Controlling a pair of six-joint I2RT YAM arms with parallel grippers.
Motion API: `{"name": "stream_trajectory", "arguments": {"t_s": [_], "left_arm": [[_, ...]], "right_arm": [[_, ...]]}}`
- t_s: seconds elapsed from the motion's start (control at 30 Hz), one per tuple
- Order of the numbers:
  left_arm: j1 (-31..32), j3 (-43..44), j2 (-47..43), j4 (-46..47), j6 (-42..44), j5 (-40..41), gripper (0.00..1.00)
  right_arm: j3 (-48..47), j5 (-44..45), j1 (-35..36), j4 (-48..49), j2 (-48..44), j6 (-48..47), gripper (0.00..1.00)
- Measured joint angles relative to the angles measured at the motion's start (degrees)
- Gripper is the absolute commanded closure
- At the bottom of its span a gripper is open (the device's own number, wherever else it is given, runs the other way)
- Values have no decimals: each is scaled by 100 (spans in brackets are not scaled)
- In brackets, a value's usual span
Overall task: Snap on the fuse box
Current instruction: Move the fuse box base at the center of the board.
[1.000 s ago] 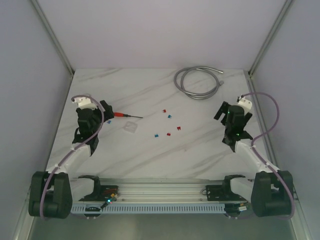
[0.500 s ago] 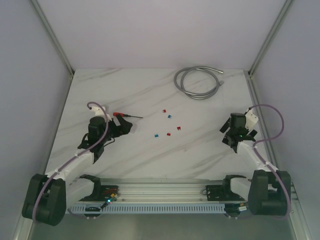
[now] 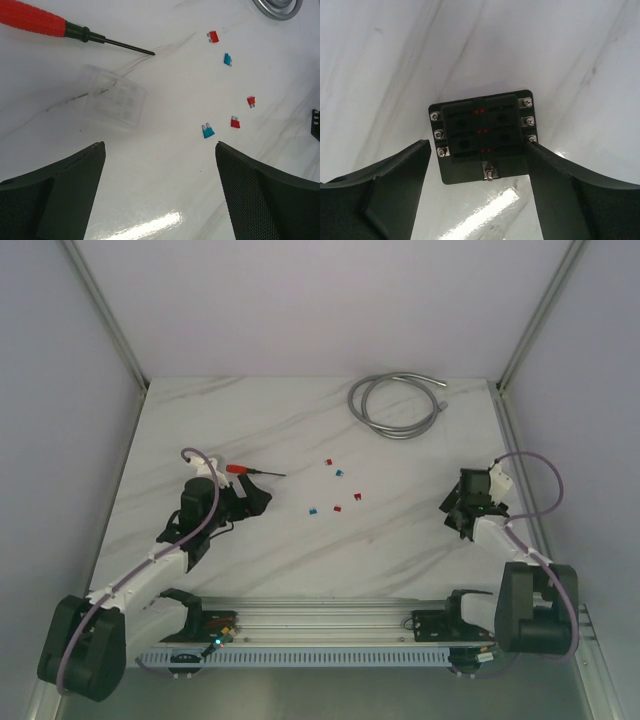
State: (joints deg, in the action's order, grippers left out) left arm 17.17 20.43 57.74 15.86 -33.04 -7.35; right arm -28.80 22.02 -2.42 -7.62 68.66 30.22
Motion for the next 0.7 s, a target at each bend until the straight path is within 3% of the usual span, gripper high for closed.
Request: {"name": "stream_trajectory", "arguments": {"t_s": [0.2, 0.23, 0.33, 0.53, 0.57, 0.7], "left_arm": [[35, 0, -42, -59, -37, 4, 0], [48, 2, -42, -61, -39, 4, 0], [81, 2, -42, -72, -39, 2, 0], [96, 11, -42, -98, -39, 2, 0], [98, 13, -42, -107, -39, 4, 0], [107, 28, -42, -184, -55, 13, 0]], "right_arm": [[-107, -501, 17, -24, 249, -162, 31], [-133, -566, 37, -20, 293, -192, 37], [-240, -684, 205, 4, 448, -293, 38], [-525, -813, 693, 155, 835, -387, 34], [-542, -824, 745, 155, 848, -391, 28], [-605, -761, 769, 81, 789, -522, 20]]}}
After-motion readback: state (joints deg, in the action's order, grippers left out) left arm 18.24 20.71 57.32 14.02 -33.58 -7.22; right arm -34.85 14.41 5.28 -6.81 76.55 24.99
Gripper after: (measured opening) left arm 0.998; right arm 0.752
